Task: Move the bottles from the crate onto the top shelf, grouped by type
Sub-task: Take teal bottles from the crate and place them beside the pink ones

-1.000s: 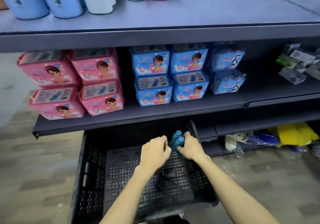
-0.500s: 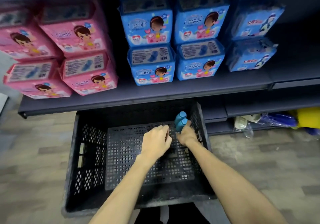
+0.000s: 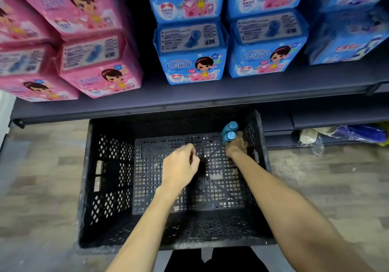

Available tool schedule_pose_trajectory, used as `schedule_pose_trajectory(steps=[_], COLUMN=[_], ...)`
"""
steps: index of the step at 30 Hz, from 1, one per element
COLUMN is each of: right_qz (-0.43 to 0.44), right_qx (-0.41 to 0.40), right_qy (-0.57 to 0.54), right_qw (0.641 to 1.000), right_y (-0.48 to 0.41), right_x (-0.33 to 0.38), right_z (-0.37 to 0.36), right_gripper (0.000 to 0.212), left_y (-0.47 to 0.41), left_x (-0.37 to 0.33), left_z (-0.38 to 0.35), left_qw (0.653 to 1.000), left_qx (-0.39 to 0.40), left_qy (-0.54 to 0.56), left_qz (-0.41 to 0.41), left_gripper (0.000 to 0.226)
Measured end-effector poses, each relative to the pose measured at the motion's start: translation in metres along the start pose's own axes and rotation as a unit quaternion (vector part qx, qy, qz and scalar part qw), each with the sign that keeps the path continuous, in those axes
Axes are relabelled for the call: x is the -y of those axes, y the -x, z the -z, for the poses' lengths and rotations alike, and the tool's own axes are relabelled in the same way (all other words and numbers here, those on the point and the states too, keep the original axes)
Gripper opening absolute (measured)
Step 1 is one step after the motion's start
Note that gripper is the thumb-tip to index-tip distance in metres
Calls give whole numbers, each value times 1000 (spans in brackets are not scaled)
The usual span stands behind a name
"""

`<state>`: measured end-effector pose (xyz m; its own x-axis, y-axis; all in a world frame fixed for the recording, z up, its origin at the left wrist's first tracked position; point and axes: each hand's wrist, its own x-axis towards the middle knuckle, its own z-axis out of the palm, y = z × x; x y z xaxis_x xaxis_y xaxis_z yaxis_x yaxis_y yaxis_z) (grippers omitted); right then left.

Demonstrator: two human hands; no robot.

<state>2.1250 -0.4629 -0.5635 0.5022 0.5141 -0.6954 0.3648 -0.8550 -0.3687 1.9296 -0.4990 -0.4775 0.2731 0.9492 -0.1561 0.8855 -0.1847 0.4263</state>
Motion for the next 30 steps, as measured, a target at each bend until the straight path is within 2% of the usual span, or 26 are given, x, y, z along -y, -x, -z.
schedule_pose_trajectory(steps=[3,12,15,18,24,30], right_qz=[26,63,86,126,293,351], right_qx=[-13,-74,-79,-64,-40,-40], right_qy=[41,93,90,67,22,-72], right_qw=[999,991,989,988,955,933], right_y=[-3,-2,3,14,58,122], right_x=[-4,-13,-14,-12,-2,21], right_z=[-7,-24,-23,-16,24,90], right_gripper=[45,30,34,40,48,38], left_y=[4,16,18,17,1,-24], left_x=[7,19,21,20,3,-32], left_z=[-3,-9,-8,-4,21,68], left_qw=[1000,1000,999,1000,999,995], left_qx=[5,18,22,16,-7,-55], left_qy=[3,14,17,23,39,52], left_qz=[6,20,16,8,-14,-72], left_gripper=[5,2,2,3,5,4])
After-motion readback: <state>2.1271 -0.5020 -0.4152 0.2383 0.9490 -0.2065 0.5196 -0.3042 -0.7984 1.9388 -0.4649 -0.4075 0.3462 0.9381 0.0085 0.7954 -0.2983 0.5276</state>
